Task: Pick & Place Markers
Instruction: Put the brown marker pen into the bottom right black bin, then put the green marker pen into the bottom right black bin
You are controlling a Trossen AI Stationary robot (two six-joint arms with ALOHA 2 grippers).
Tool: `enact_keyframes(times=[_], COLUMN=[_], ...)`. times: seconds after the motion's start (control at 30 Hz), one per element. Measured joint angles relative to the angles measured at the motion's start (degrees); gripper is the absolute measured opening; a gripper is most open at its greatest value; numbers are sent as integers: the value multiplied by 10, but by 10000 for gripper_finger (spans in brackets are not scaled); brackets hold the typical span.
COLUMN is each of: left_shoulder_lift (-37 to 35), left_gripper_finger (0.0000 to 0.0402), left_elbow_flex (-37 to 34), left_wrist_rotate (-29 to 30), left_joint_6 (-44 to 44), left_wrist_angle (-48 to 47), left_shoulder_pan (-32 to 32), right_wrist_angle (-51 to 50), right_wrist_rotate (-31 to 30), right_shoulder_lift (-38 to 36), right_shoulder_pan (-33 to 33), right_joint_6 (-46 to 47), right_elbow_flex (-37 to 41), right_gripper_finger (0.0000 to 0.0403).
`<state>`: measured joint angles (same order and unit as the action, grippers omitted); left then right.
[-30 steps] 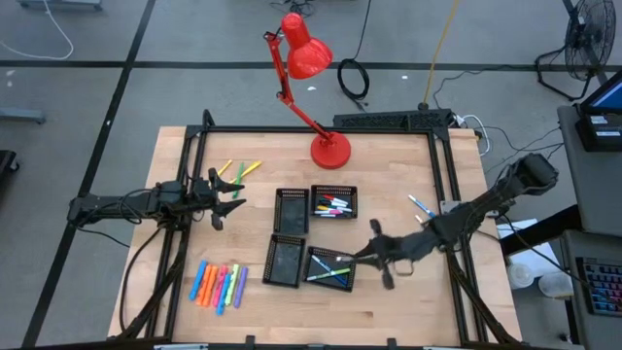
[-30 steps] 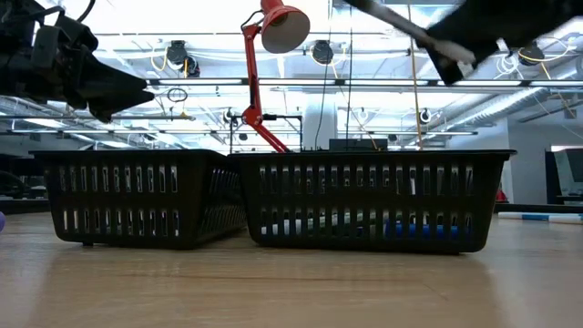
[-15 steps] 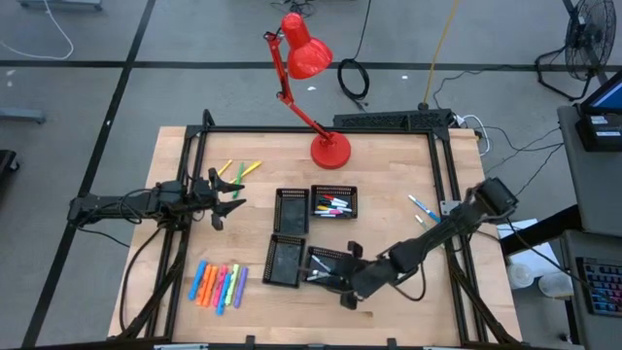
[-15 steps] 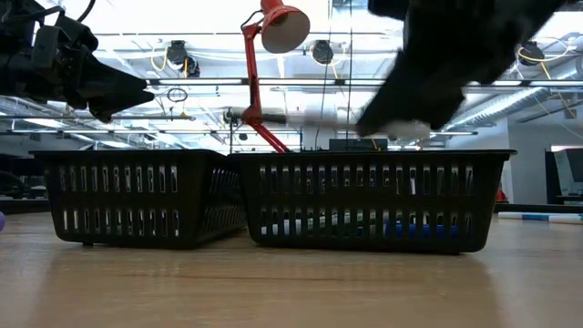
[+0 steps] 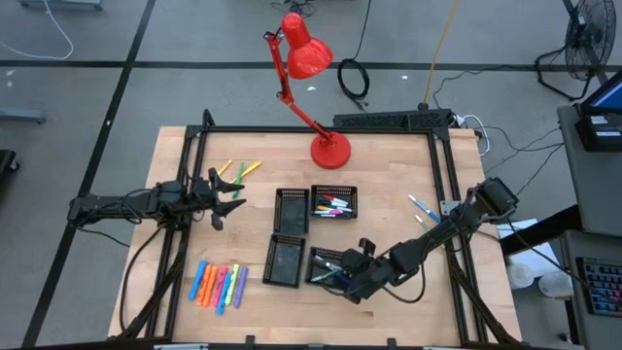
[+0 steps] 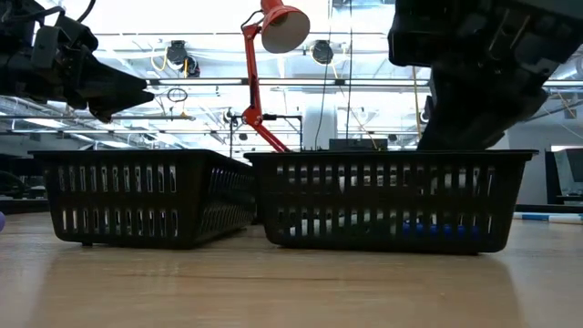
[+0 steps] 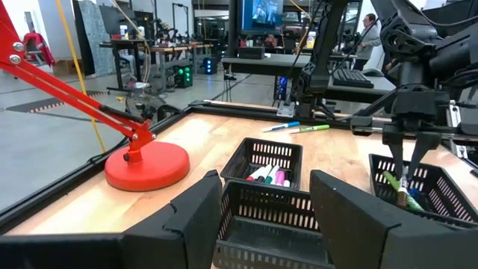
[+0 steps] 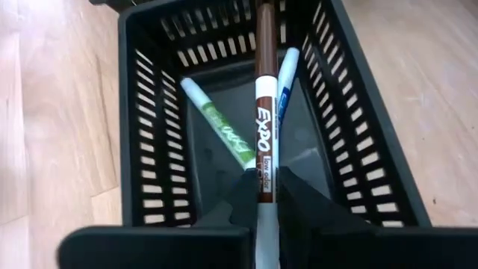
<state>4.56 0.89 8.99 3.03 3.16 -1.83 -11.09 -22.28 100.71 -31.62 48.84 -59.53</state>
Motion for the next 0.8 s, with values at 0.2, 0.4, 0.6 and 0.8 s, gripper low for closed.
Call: enact_keyframes(times=[0.2, 0.4, 0.6, 0.8], left_shoulder_lift=[0, 0, 0, 0], left_gripper_finger=[209, 209, 209, 209], left_elbow_flex=[0, 0, 0, 0], left_wrist_rotate=[0, 0, 0, 0], left_joint_6=[0, 0, 0, 0], left_wrist_angle=[0, 0, 0, 0], left_shoulder_pan=[0, 0, 0, 0], right_wrist_angle=[1, -8, -45, -290], right_wrist_rotate=[-1, 1, 30, 28], right_shoulder_lift=[0, -18, -106, -228], right_shoulder_pan=[2, 9, 15, 19], right_joint_6=[-1, -23, -62, 55], right_elbow_flex=[0, 0, 0, -1], right_gripper_finger=[85, 128, 132, 108])
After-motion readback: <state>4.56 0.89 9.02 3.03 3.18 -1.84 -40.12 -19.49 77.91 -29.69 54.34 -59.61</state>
